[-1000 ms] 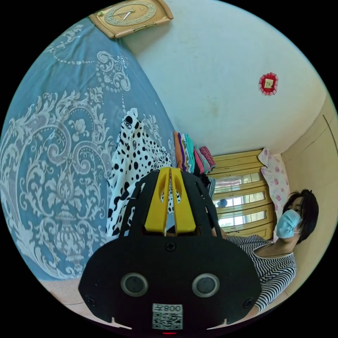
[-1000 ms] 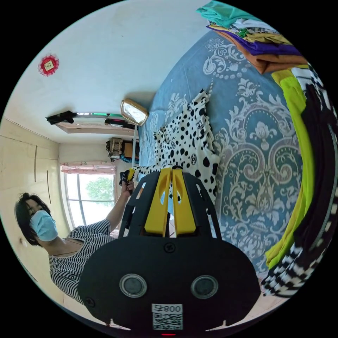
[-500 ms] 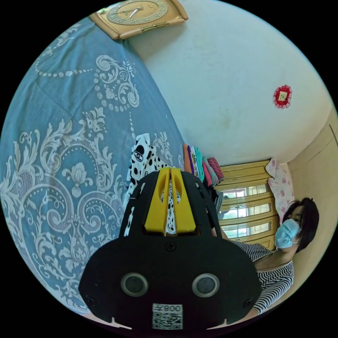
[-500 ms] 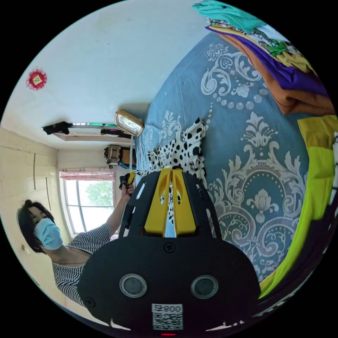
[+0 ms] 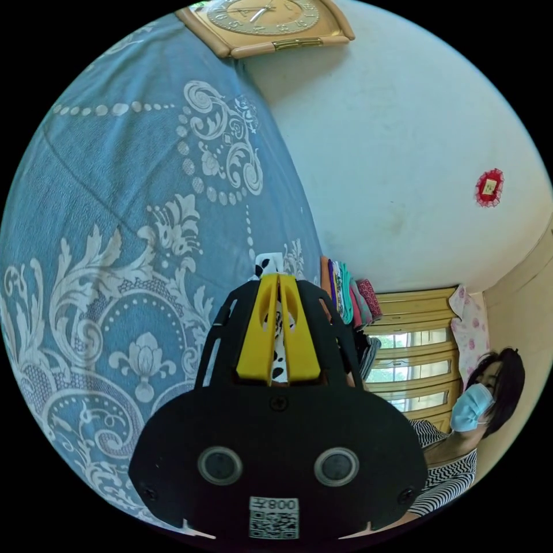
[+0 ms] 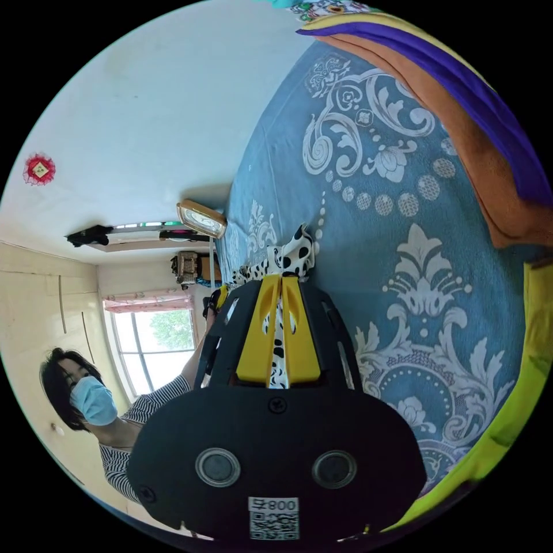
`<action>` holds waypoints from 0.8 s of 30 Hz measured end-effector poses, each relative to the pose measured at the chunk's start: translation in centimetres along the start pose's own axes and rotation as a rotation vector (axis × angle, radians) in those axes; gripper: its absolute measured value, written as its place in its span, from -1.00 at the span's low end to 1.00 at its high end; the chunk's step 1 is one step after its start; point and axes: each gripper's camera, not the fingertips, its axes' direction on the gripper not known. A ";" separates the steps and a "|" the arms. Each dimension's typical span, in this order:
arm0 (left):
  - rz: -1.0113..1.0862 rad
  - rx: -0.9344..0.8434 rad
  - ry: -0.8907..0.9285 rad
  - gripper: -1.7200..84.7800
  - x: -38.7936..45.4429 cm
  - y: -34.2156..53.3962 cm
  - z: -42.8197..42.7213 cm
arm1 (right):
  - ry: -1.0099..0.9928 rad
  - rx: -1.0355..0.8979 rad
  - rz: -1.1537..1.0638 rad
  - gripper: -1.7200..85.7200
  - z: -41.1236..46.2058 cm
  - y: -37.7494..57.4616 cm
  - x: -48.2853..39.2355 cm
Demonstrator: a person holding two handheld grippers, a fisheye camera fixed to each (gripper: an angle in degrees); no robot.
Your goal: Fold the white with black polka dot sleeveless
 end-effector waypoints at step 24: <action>0.351 -0.158 -0.159 -0.81 17.0 -1.8 22.9 | -0.149 0.164 -0.021 -0.84 8.5 1.6 0.0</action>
